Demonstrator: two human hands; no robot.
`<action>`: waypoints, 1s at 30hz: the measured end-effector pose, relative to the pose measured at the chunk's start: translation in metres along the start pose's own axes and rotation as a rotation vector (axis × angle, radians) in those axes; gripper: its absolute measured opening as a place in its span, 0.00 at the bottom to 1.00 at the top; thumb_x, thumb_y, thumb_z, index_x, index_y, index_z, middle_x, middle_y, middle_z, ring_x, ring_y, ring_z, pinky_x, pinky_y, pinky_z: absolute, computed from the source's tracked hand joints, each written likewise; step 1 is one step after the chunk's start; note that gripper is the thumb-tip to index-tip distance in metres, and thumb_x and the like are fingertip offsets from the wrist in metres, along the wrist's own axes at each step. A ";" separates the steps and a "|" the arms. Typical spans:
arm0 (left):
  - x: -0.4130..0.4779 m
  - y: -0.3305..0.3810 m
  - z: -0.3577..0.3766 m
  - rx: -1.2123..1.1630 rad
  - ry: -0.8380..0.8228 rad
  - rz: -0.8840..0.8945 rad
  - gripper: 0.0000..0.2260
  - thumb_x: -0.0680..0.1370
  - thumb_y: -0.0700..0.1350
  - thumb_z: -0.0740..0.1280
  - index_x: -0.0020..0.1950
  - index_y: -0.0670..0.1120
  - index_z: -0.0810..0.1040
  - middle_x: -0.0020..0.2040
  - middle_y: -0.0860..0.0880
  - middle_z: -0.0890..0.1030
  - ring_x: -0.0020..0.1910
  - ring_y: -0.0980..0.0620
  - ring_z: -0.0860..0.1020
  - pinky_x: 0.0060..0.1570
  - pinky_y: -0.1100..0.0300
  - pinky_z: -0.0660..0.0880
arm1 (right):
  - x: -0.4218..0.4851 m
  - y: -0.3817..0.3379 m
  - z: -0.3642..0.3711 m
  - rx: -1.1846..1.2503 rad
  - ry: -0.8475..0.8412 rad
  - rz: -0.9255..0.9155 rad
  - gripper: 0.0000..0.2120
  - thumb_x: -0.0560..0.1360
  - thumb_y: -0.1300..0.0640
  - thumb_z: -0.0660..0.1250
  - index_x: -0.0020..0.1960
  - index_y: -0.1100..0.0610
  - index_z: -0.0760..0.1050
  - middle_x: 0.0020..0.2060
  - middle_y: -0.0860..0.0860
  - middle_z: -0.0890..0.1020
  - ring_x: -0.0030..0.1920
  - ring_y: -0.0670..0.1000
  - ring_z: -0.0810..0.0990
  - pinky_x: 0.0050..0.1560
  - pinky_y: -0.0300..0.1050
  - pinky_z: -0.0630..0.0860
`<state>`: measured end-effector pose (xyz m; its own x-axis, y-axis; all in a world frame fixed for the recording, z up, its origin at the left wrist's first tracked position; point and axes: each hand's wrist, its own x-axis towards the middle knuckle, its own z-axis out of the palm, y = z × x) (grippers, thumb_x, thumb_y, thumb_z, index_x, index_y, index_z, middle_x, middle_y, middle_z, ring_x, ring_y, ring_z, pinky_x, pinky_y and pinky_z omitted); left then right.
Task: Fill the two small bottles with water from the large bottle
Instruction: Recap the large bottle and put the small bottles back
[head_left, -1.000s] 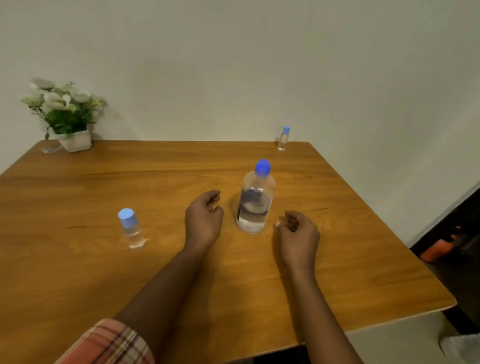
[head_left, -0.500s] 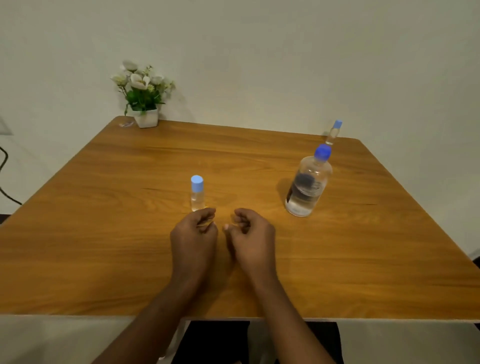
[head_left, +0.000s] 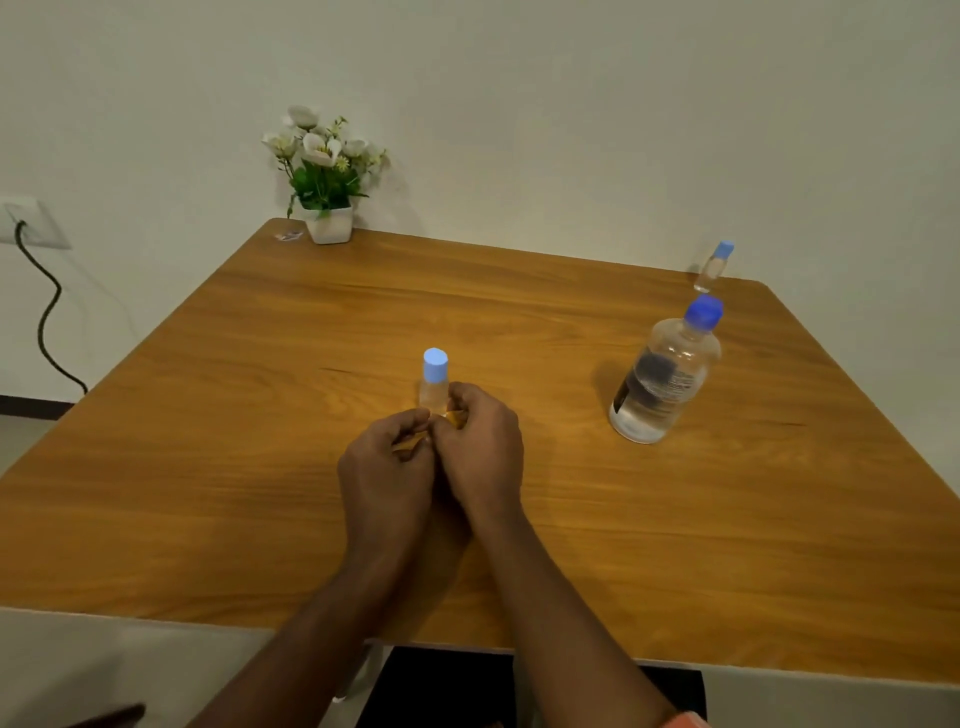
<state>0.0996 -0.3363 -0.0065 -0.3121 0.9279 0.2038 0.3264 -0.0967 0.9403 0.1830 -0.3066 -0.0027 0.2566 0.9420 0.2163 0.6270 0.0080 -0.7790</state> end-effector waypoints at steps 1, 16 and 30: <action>0.000 0.000 0.001 0.000 -0.010 0.003 0.13 0.74 0.36 0.68 0.58 0.44 0.80 0.53 0.50 0.83 0.48 0.61 0.79 0.48 0.74 0.73 | -0.001 0.001 -0.001 0.012 0.003 0.001 0.10 0.72 0.56 0.69 0.53 0.52 0.80 0.42 0.46 0.83 0.43 0.47 0.80 0.45 0.50 0.78; -0.013 0.014 0.046 0.079 -0.199 0.136 0.14 0.74 0.36 0.68 0.60 0.44 0.79 0.55 0.49 0.81 0.53 0.57 0.78 0.50 0.71 0.71 | -0.056 0.075 -0.115 0.169 0.329 0.193 0.11 0.70 0.54 0.76 0.50 0.49 0.79 0.41 0.41 0.82 0.43 0.40 0.79 0.42 0.35 0.74; 0.061 0.033 0.168 0.143 -0.321 0.163 0.14 0.74 0.36 0.66 0.59 0.41 0.80 0.57 0.46 0.82 0.56 0.50 0.79 0.56 0.64 0.69 | 0.053 0.147 -0.174 0.216 0.509 0.267 0.07 0.69 0.57 0.76 0.47 0.53 0.82 0.37 0.43 0.84 0.38 0.41 0.81 0.39 0.36 0.76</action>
<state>0.2410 -0.2222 -0.0088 0.0417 0.9722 0.2306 0.4769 -0.2222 0.8504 0.4170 -0.3138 -0.0037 0.7369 0.6427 0.2096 0.3432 -0.0885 -0.9351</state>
